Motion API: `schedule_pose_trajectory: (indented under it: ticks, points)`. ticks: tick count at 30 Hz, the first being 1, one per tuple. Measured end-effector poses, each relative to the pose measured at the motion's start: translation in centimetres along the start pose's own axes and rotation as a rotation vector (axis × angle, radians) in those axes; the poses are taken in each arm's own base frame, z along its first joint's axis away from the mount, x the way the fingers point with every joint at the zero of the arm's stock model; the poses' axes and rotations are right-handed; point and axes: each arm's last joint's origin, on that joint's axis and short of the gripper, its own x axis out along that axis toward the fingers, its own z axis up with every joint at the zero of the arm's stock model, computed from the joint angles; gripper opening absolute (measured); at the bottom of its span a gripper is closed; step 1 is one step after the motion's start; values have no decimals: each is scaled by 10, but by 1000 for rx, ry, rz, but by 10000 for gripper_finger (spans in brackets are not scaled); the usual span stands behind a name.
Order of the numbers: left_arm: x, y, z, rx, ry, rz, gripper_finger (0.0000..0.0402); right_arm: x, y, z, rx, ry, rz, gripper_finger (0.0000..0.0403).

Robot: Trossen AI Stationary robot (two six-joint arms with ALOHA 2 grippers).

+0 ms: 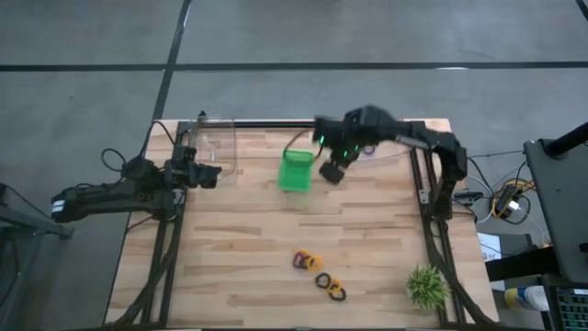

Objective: Sort spring keychains
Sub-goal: Put the bottom purple spring keychain into the right transparent bin

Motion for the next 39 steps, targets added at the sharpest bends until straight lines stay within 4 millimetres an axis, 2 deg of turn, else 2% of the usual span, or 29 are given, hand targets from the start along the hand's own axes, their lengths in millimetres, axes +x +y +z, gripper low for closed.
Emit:
schedule_pose_trajectory:
  ticks: [5,10,17,21,28,33,39]
  points:
    - [0,0,0,4,0,1,3,7,-57,16,127,18,-44,13]
    - [0,0,0,4,0,2,3,22,-105,25,244,60,-82,13]
    - [0,0,0,5,-2,2,3,55,-151,21,322,176,-123,13]
    - [0,0,0,5,-3,2,3,80,-162,18,343,209,-128,13]
    - [0,0,0,6,-9,4,3,119,-170,9,393,240,-89,13]
    - [0,0,0,5,-9,4,3,136,-171,-4,407,316,-98,13]
    - [0,0,0,5,-8,4,3,146,-171,-11,406,355,-107,13]
